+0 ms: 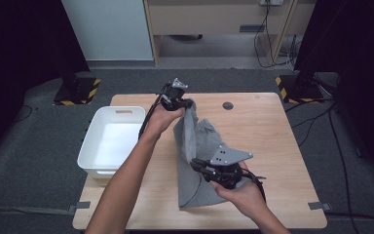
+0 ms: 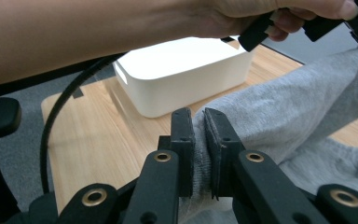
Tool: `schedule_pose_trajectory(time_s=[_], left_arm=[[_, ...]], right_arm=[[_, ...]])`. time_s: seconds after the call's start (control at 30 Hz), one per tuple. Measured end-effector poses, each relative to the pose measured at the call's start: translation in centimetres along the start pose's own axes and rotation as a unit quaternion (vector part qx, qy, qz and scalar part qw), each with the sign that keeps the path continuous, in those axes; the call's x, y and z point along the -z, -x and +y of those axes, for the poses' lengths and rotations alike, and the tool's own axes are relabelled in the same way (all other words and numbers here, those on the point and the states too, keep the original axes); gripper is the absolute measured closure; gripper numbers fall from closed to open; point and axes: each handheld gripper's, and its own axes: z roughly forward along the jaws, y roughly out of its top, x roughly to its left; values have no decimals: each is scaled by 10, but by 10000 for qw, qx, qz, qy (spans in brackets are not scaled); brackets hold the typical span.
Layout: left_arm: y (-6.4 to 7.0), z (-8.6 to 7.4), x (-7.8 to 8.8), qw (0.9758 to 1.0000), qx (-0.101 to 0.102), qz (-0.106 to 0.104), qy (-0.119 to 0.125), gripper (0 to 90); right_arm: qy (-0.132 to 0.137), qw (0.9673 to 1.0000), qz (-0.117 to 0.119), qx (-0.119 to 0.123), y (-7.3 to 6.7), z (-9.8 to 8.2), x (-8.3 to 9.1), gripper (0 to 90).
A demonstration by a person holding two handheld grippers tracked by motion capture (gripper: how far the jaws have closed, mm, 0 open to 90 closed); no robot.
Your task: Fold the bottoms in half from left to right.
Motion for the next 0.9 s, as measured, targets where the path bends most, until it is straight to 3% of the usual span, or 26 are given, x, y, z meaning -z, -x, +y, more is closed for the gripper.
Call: schedule_pose_trajectory(time_s=[0.3, 0.63, 0.9], left_arm=[[7, 2, -8, 9999, 28, 66, 145, 861], [16, 1, -21, 9998, 2, 2, 222, 862], [20, 0, -28, 9997, -54, -52, 243, 861]], right_arm=[[-58, 9999, -142, 6, 12, -2, 13, 827], [-314, 9988, -349, -136, 28, -31, 28, 827], [-323, 9986, -386, -162, 33, -36, 36, 827]])
